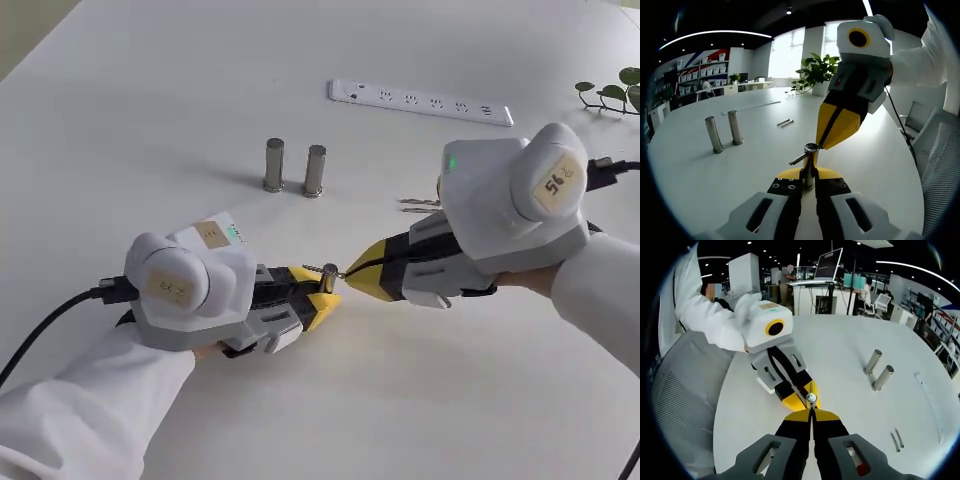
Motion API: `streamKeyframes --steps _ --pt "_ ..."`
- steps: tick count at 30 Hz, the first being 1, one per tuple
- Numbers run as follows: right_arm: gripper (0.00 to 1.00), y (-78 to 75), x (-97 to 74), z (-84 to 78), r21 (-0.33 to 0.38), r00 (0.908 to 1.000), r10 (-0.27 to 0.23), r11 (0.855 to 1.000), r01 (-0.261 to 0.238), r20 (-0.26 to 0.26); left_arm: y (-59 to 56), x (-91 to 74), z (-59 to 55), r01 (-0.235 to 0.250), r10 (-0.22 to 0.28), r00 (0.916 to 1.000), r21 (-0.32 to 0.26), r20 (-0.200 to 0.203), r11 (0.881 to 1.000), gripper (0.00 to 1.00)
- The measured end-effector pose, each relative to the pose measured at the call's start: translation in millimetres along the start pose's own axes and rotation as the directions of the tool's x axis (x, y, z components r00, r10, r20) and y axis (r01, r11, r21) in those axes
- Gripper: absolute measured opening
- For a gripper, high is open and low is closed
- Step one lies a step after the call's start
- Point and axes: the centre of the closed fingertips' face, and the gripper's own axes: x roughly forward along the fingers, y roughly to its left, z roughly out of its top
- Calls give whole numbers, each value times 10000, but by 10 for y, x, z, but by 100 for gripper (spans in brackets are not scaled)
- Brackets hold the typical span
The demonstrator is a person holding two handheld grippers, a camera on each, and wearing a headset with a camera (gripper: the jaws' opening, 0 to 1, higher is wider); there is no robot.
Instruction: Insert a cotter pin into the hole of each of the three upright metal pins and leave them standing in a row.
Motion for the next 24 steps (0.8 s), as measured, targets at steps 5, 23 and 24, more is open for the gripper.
streamKeyframes --steps 5,23,24 --pt "0 8 29 16 -26 10000 -9 10000 9 -46 2 -6 -1 -19 19 10000 20 -6 10000 7" --pt "6 -3 39 67 125 9987 -231 9997 225 459 -5 -2 -1 -108 108 9999 1 91 9999 7" --pt "6 3 40 75 220 9983 -218 9995 207 538 -4 -2 0 -118 118 9999 4 109 9999 7"
